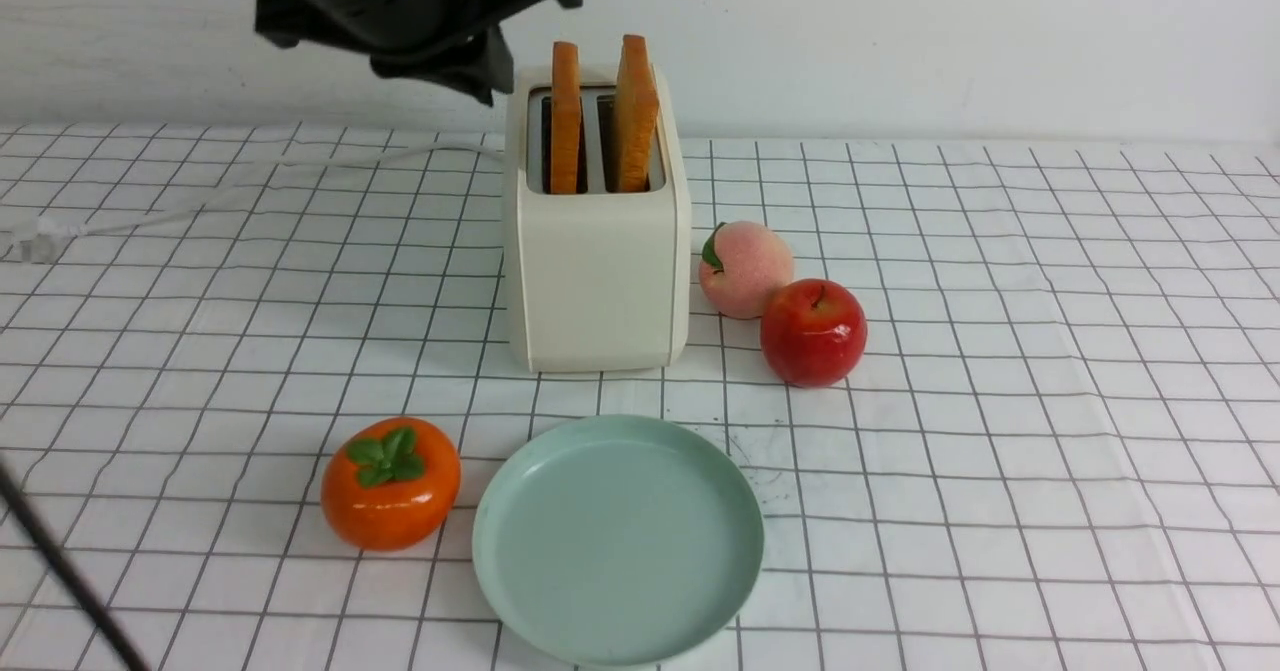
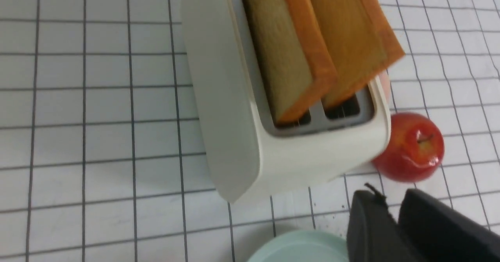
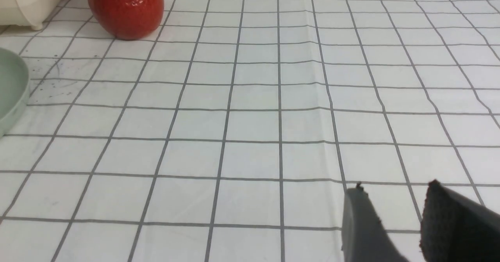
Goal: Take toasted bread from bread machine on white checkered table place on plate.
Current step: 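Reach for a toast slice standing in the toaster with the left gripper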
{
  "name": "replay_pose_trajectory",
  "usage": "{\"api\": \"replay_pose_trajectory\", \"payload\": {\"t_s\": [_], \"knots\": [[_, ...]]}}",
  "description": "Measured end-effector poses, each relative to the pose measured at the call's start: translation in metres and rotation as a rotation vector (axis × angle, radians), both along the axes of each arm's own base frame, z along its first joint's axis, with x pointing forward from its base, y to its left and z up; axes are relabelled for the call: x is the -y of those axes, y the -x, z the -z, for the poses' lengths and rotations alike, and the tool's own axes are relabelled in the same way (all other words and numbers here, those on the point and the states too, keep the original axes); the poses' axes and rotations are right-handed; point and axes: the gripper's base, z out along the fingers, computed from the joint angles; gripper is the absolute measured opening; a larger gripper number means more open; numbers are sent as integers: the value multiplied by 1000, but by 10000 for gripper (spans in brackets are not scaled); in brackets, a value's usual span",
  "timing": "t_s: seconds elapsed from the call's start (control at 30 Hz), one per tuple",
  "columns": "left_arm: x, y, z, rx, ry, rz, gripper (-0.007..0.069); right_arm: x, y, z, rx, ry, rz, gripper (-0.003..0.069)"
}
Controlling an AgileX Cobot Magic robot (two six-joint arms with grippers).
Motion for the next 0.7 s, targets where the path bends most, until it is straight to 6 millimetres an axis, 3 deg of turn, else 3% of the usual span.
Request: {"api": "replay_pose_trajectory", "payload": {"t_s": [0.2,0.3,0.7], "knots": [[18,-45,17,1,-17,-5,381,0,0,0,0,0,0,241],[22,-63,33,14,-48,-14,433,0,0,0,0,0,0,241],[31,-96,71,78,-91,-30,425,0,0,0,0,0,0,241]]}}
